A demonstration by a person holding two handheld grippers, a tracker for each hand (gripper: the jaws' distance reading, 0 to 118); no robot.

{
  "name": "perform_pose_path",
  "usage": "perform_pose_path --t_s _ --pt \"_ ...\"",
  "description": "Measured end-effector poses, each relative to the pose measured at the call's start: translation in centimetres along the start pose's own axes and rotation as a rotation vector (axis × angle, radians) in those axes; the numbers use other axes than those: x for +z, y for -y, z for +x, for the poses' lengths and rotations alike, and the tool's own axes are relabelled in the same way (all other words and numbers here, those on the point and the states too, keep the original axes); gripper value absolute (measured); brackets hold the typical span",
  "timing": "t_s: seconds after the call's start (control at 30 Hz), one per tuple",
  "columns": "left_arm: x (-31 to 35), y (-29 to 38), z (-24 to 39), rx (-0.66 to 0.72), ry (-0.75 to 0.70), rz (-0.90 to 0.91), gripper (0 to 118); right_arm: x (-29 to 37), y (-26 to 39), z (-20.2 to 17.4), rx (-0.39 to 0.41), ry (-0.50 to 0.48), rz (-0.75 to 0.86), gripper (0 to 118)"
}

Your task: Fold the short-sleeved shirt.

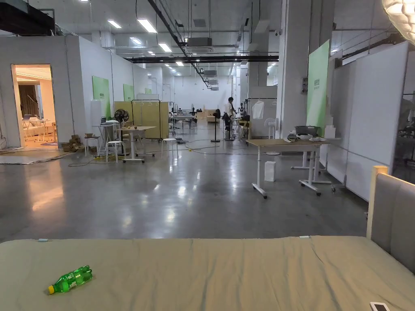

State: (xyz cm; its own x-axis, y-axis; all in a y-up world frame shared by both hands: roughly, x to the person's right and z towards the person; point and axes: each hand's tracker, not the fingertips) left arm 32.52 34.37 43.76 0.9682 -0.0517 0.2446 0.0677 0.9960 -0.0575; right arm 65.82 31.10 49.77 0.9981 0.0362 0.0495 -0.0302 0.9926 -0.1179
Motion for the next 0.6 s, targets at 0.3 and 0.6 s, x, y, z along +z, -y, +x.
perform_pose_path --t_s 0.3,0.6 --pt "0.0 0.1 0.1 -0.001 0.003 -0.004 118 0.1 -0.1 0.2 -0.001 0.006 -0.003 118" --pt "-0.1 0.2 0.3 0.008 0.015 -0.013 118 -1.0 -1.5 0.1 -0.296 -0.035 -0.124 118"
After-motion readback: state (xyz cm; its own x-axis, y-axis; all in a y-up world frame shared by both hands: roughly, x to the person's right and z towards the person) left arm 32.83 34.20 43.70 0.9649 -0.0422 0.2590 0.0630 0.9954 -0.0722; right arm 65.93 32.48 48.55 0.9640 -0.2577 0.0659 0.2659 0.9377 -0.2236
